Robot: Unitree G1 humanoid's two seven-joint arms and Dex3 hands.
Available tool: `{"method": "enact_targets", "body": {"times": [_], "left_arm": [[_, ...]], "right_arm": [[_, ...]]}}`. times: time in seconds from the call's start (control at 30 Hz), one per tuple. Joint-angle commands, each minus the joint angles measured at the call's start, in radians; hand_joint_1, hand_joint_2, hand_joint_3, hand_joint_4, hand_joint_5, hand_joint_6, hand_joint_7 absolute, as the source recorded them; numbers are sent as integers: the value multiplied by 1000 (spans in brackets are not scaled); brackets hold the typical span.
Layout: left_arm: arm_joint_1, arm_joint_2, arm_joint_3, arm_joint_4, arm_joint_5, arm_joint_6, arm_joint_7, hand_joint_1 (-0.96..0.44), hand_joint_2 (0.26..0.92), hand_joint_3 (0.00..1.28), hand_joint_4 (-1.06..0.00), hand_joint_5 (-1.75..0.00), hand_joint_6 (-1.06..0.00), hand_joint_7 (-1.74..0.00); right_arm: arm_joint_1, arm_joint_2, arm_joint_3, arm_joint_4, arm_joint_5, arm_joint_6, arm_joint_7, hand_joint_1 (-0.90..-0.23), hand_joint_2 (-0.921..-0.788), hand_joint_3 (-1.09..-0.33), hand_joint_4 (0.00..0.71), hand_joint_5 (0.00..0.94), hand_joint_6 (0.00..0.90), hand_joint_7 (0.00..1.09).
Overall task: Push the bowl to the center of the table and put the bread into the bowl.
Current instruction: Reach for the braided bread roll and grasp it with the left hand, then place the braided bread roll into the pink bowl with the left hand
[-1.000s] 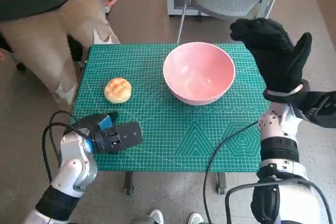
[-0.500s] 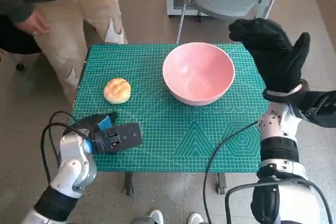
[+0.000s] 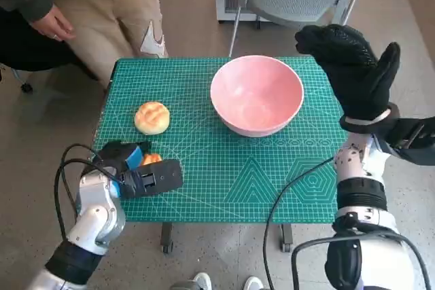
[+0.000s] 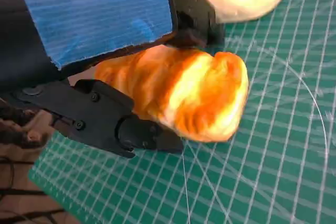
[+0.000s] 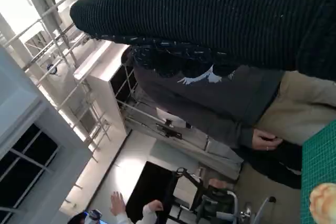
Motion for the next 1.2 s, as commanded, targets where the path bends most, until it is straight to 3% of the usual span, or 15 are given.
{"method": "enact_targets", "body": {"times": [0.03, 0.07, 0.2, 0.43, 0.63, 0.7, 0.93, 1.2], "left_arm": [[24, 0, -23, -1, 10, 12, -5, 38, 785, 473, -470, -1429, -489, -1279], [32, 0, -26, -18, 19, 16, -2, 25, 788, 479, -457, -1441, -471, -1335], [60, 4, -21, -76, 35, 20, 11, 13, 743, 550, -446, -1610, -542, -1181], [94, 14, -1, -162, 39, 17, 17, 9, 750, 531, -472, -1627, -541, -1142], [119, 27, 17, -242, 44, 11, 9, 8, 771, 471, -513, -1576, -554, -1113], [125, 31, 24, -267, 45, 9, 4, 5, 777, 449, -523, -1468, -544, -1219], [143, 44, 56, -353, 43, 0, -7, 6, 763, 390, -638, -1419, -637, -1028], [112, 58, 106, -453, 41, -14, -44, 4, 813, 262, -694, -1321, -662, -1005]], "right_arm": [[13, -3, 5, 4, -6, 9, -1, -708, -921, -684, 155, 2, 209, 24], [13, -2, 5, 5, -8, 6, -2, -708, -921, -684, 156, 2, 210, 24], [12, 0, 8, 9, -12, 0, -6, -702, -921, -697, 157, 2, 211, 25], [8, 1, 11, 15, -16, -4, -9, -697, -921, -705, 157, 2, 210, 26], [3, 0, 11, 25, -15, 1, -8, -701, -921, -704, 157, 1, 210, 26], [1, -1, 11, 28, -15, 3, -8, -700, -921, -703, 158, 2, 210, 26], [0, 2, 11, 31, -12, 6, -3, -689, -921, -700, 160, 2, 213, 28], [7, 5, 10, 26, -7, 8, 6, -685, -921, -701, 168, 5, 217, 30]]}}
